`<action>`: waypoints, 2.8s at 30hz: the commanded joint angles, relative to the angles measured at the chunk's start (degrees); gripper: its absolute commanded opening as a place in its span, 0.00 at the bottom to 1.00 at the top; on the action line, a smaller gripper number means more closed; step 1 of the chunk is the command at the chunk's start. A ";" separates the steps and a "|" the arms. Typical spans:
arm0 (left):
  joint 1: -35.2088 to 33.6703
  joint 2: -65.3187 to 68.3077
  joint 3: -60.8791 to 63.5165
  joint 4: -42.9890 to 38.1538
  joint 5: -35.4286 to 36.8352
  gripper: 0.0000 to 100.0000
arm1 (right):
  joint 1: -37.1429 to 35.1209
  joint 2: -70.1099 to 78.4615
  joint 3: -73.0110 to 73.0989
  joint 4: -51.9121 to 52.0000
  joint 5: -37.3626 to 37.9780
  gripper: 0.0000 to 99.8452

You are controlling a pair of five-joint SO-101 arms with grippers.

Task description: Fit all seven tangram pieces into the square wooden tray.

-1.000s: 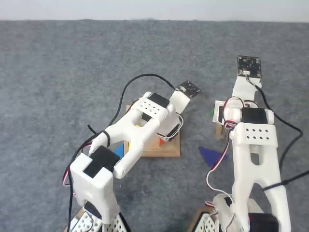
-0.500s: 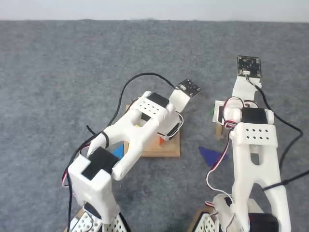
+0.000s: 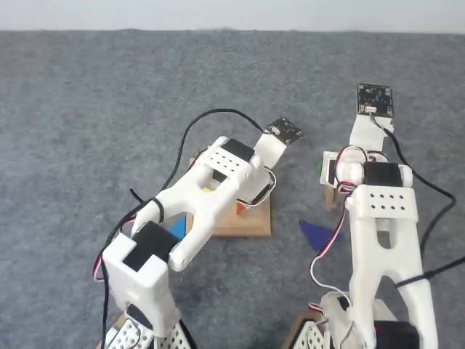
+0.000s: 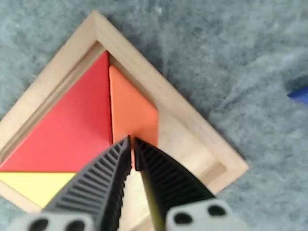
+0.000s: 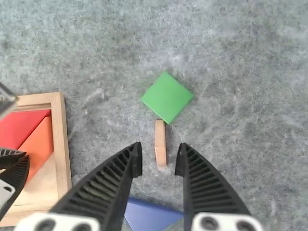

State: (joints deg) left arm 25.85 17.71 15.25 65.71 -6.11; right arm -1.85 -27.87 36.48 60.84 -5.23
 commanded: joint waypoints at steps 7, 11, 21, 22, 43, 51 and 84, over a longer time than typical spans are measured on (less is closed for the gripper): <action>-9.05 -20.13 10.24 -6.68 5.71 0.01 | 2.86 -3.38 -1.32 -1.71 0.62 0.12; -18.29 -29.27 15.69 -11.60 10.20 0.02 | 2.51 -3.12 -1.23 -1.71 0.62 0.12; -39.21 -42.29 25.89 -11.96 13.89 0.02 | -11.82 -2.68 1.23 -1.71 7.82 0.12; -40.70 -44.13 27.65 -11.96 12.40 0.02 | -14.73 -2.68 1.23 -1.36 8.35 0.12; -49.67 -53.80 55.16 -31.03 -12.13 0.02 | -44.62 36.26 -19.43 -0.84 8.70 0.05; -49.67 -53.80 55.16 -31.03 -12.13 0.02 | -37.93 40.04 -22.15 1.01 9.41 0.06; -49.67 -53.80 55.43 -31.03 -12.22 0.02 | -25.19 14.99 -26.29 22.99 34.73 0.06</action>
State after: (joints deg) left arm -23.56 -34.33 70.99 36.00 -17.71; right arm -30.07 -6.24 9.93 79.38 21.14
